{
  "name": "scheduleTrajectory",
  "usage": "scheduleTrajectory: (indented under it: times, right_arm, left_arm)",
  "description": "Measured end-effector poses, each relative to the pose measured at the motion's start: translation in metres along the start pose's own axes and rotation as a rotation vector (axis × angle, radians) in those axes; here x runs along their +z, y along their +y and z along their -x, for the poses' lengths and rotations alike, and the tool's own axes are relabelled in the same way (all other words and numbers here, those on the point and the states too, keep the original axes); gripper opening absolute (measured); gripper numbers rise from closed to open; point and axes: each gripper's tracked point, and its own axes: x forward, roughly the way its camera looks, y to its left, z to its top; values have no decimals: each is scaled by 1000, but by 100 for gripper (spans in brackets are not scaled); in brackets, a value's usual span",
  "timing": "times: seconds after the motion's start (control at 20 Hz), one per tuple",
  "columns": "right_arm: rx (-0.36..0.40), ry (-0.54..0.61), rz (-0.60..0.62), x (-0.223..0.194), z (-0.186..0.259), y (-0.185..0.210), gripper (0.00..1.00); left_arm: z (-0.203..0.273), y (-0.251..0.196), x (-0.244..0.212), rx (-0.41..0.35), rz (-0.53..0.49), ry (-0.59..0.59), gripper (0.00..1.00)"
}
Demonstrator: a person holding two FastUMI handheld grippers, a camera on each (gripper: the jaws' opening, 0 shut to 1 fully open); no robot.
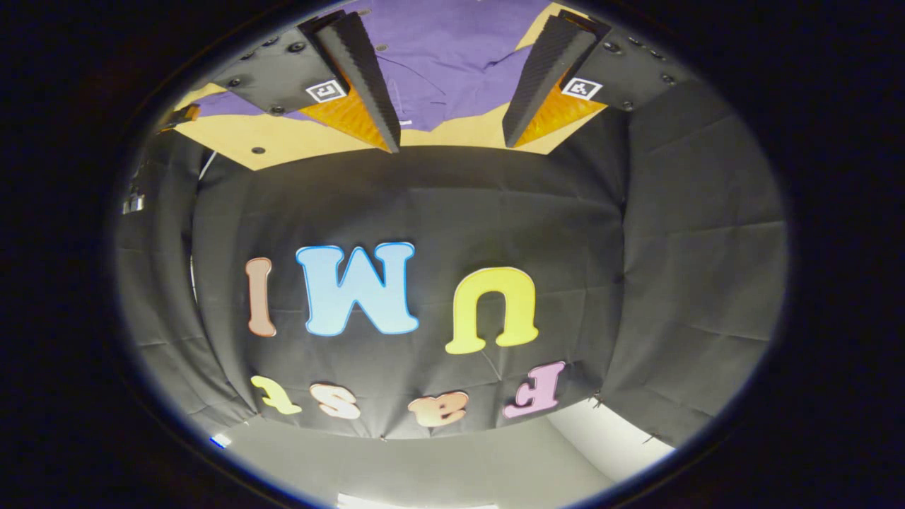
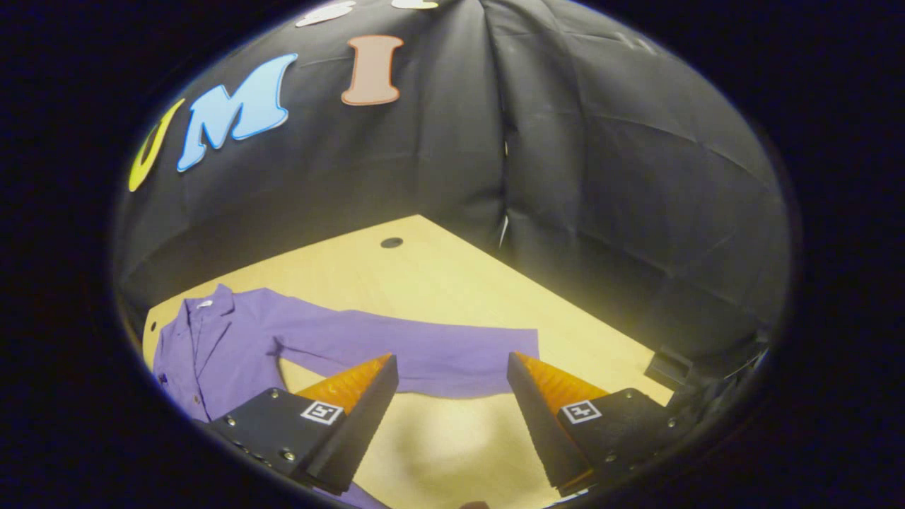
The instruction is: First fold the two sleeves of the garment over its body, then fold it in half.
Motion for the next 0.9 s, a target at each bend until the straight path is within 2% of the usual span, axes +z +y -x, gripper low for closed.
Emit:
scheduleTrajectory:
  times: [0.25,0.55,0.8,0.9]
  right_arm:
    - [-80,89,-47,-21,-41,-27,96]
    - [-146,152,-42,-38,-72,-46,96]
    - [-129,139,-125,-42,-78,-48,96]
    - [-116,133,-113,-43,-78,-49,97]
  left_arm:
    - [3,-1,-1,19,-8,4,93]
    - [5,1,0,42,-18,3,93]
    - [6,4,2,55,-22,-2,93]
    - [5,2,3,53,-19,-6,93]
